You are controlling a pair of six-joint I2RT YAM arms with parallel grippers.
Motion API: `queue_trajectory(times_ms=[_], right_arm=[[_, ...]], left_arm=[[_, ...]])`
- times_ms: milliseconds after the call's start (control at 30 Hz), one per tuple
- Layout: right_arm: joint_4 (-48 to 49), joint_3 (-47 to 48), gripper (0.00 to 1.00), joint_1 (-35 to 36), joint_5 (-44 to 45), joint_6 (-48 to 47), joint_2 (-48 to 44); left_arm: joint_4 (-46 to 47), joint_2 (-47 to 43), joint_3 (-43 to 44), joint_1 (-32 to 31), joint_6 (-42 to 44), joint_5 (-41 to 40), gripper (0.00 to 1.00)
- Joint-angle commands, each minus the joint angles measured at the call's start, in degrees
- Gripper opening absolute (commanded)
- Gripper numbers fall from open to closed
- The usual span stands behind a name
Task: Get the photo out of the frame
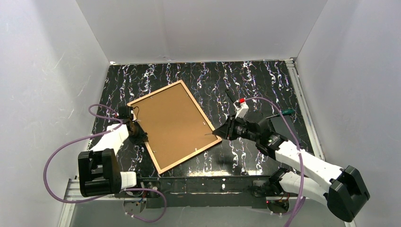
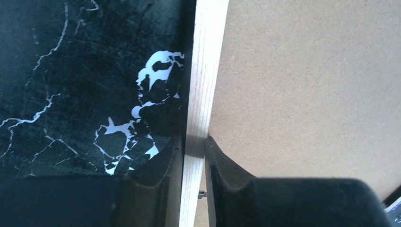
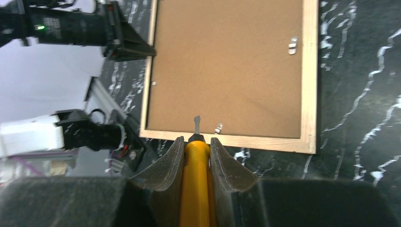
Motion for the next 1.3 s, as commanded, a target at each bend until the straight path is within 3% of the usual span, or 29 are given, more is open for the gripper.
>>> queue_trajectory(times_ms=[0,133,467,733,900,1267], right_arm=[[-4.1,8.6,0.01,-0.1,7.8,-9.4,5.3],[-14.1,22.0,0.01,0.2,15.2,-21.0,16.0],[-16.6,50.7,0.01,2.4,19.7,-40.7,43.6],[-17.8,72.1,0.01,4.2,30.6,-47.1,63.6],[-20.5,81.9,0.01,4.8,30.7,-50.1,72.2],[-26.1,94.3,0.01,4.9,30.4,-53.6,83.4]], left_arm=[[-1.7,1.8,-1.2,-0.3,0.6,5.9,0.0],[-5.1,0.8,-1.6,-0.3,-0.2,6.4,0.0],[-9.4,2.9,1.0,-0.3,-0.6,5.8,0.0],[-11.2,3.2,1.4,-0.6,-0.8,4.3,0.0],[-11.8,2.9,1.5,-0.9,-1.1,3.5,0.0],[-12.6,2.6,1.8,-1.4,-0.8,2.5,0.0]])
